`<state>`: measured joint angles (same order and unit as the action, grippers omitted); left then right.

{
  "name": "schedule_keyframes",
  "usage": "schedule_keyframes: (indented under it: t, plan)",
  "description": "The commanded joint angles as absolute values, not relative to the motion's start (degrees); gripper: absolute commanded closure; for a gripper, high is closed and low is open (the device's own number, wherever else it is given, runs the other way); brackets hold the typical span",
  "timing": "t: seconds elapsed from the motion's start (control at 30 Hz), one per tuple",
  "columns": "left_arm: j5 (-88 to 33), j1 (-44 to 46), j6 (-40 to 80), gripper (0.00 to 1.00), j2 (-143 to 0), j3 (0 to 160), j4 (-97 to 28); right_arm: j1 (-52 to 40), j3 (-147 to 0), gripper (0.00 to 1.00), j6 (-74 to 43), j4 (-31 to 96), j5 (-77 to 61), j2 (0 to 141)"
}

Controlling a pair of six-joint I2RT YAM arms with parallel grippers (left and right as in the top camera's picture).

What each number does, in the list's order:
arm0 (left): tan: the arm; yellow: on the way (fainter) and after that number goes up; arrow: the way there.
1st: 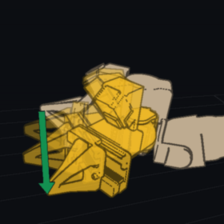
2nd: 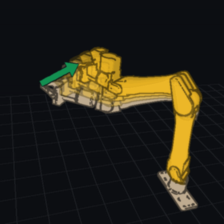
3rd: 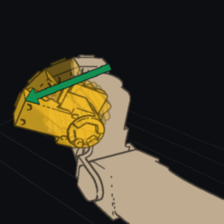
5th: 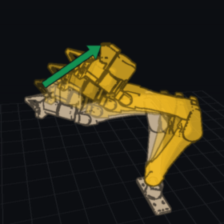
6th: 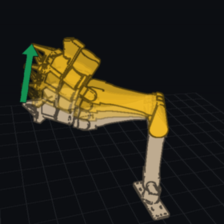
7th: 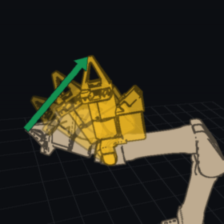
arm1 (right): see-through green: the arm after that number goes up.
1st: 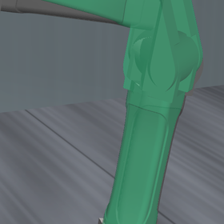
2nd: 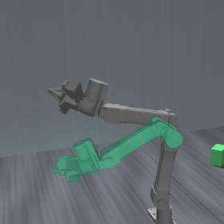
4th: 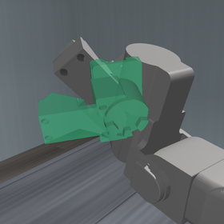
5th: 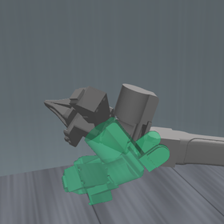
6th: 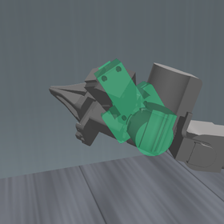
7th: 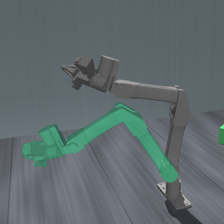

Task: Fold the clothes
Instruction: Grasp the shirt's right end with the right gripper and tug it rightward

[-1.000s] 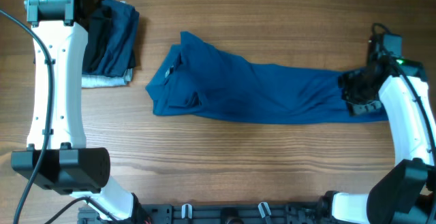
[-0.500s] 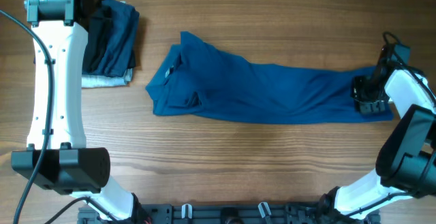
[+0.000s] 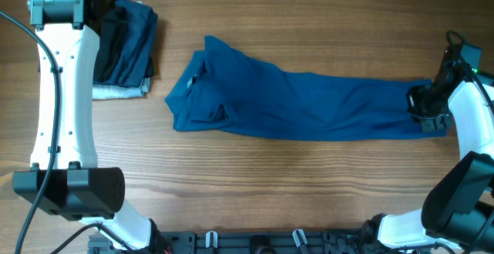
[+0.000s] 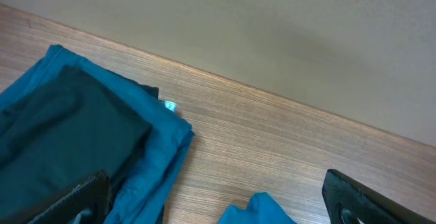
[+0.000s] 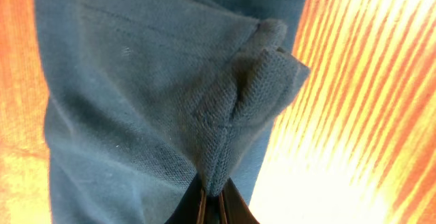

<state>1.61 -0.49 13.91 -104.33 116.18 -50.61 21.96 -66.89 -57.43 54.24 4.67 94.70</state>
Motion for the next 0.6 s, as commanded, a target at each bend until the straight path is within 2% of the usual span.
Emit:
schedule_keyframes:
  t: [0.0,0.13,0.2,0.23,0.3,0.4,0.43,0.5,0.53,0.57]
  plan:
    - [1.52,-0.64,13.96,0.0,-104.68,115.94,-50.48,22.22,-65.1,0.95,-56.97,54.15,9.87,94.28]
    - [1.52,-0.64,13.93,0.0,-104.68,115.94,-50.48,22.2,-59.94,0.92,-56.9,50.13,11.2,94.3]
    - [1.52,-0.64,13.93,0.0,-104.68,115.94,-50.48,22.22,-57.06,0.82,-55.33,47.27,11.2,94.3]
    - [1.52,-0.64,13.93,0.0,-104.68,115.94,-50.48,22.2,-55.96,0.72,-53.63,45.78,11.18,94.3]
    - [1.52,-0.64,13.93,0.0,-104.68,115.94,-50.48,22.2,-58.0,0.62,-43.2,45.6,11.09,94.17]
    - [1.52,-0.64,13.93,0.0,-104.68,115.94,-50.48,22.2,-67.24,0.62,-20.08,47.44,2.79,92.09]
    - [1.52,-0.64,13.93,0.0,-104.68,115.94,-50.46,22.2,-69.82,0.63,-17.85,47.35,-0.12,91.26]
    - [1.52,-0.64,13.93,0.0,-104.68,115.94,-50.48,22.22,-72.44,0.82,-15.84,46.94,-0.08,90.85]
    - [1.52,-0.64,13.93,0.0,-104.68,115.94,-50.48,22.22,-72.53,0.96,-14.11,46.59,-0.08,90.96]
    - [1.52,-0.64,13.93,0.0,-104.68,115.94,-50.48,22.22,-72.53,0.96,-12.62,46.78,-0.05,91.59]
